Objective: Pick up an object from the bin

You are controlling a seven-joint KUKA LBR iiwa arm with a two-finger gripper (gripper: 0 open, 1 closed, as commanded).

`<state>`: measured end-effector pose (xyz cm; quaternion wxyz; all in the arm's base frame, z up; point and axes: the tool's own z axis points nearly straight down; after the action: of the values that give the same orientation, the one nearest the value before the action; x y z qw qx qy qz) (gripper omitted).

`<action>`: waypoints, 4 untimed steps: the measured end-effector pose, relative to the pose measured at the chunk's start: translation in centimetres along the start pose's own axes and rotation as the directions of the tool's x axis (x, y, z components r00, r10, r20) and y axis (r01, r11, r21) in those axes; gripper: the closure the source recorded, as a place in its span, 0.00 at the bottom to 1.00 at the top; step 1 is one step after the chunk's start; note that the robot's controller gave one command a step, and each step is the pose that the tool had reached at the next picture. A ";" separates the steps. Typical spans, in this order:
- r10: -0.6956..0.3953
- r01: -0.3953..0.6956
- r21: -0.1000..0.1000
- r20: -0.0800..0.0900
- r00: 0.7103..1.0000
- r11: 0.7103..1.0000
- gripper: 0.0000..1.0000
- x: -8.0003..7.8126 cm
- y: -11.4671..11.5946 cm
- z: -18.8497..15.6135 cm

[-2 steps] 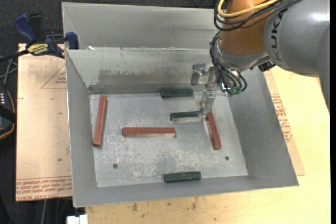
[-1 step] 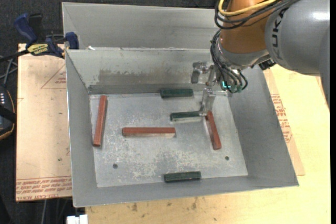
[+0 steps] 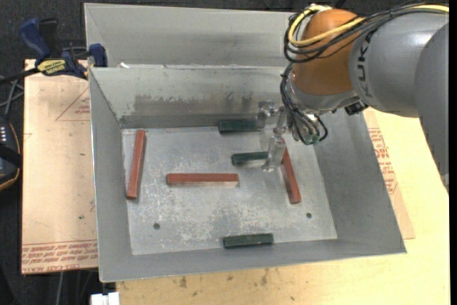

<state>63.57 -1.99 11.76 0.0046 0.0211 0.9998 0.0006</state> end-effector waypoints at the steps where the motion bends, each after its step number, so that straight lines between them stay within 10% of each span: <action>1: 0.037 -0.037 0.000 -0.007 0.999 0.999 1.00 1.2 -1.3 4.6; 2: 0.037 -0.037 0.000 -0.007 0.999 0.999 1.00 1.2 -1.3 4.6; 3: 0.001 -0.001 0.001 -0.006 1.000 1.000 1.00 2.0 -1.3 -7.9; 4: 0.001 -0.001 0.001 -0.006 1.000 1.000 1.00 2.0 -1.3 -7.9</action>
Offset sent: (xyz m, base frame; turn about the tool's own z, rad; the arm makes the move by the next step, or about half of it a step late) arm 0.0000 0.0000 0.0000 0.0000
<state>61.41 -3.22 19.62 0.0016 0.0215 0.9998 0.0003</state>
